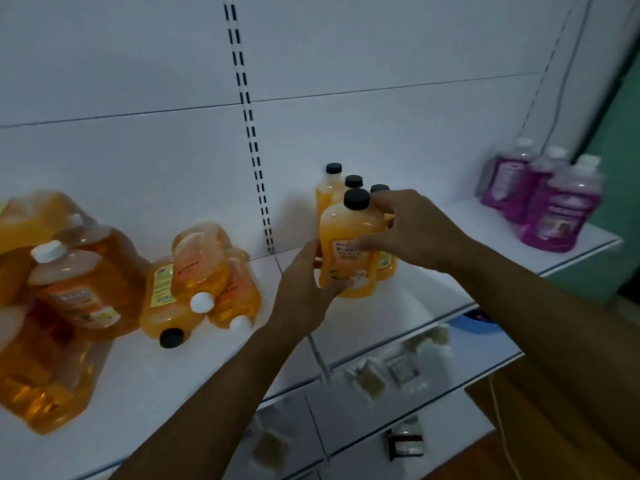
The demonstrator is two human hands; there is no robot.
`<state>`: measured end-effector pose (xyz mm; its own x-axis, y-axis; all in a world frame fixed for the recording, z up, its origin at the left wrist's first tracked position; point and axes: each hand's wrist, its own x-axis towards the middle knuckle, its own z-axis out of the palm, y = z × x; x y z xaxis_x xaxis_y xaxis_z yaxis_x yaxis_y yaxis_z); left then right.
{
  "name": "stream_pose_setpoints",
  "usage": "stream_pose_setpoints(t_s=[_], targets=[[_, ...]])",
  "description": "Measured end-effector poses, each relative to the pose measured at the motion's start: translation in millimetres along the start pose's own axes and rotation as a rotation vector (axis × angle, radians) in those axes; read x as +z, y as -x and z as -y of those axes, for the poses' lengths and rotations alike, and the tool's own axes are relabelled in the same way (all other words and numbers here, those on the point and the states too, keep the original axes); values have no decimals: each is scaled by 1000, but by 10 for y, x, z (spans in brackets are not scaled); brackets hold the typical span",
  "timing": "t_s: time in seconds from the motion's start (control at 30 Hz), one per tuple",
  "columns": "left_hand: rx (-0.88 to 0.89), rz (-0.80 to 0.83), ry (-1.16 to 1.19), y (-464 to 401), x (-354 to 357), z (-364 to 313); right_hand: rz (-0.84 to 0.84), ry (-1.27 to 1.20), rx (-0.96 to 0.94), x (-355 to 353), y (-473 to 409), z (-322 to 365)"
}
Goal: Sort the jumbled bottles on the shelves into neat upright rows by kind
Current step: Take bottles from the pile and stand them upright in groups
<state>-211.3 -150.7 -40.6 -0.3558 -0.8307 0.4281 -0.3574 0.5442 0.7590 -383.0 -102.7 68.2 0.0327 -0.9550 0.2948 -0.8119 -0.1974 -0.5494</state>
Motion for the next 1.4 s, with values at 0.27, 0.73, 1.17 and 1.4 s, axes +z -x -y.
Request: stream_pose_setpoints(t_s=[0.27, 0.73, 1.17, 1.4], targets=[[-73, 107, 45, -108, 639, -48, -5, 55, 52, -196, 106, -590], [-160, -6, -324, 25, 359, -29, -144, 379, -385, 148, -179, -307], [-128, -343, -899, 949, -1318, -167, -14, 201, -706, 924, -596, 1211], [-112, -479, -925, 1288, -1903, -414, 93, 67, -712, 1284, -584, 1872]])
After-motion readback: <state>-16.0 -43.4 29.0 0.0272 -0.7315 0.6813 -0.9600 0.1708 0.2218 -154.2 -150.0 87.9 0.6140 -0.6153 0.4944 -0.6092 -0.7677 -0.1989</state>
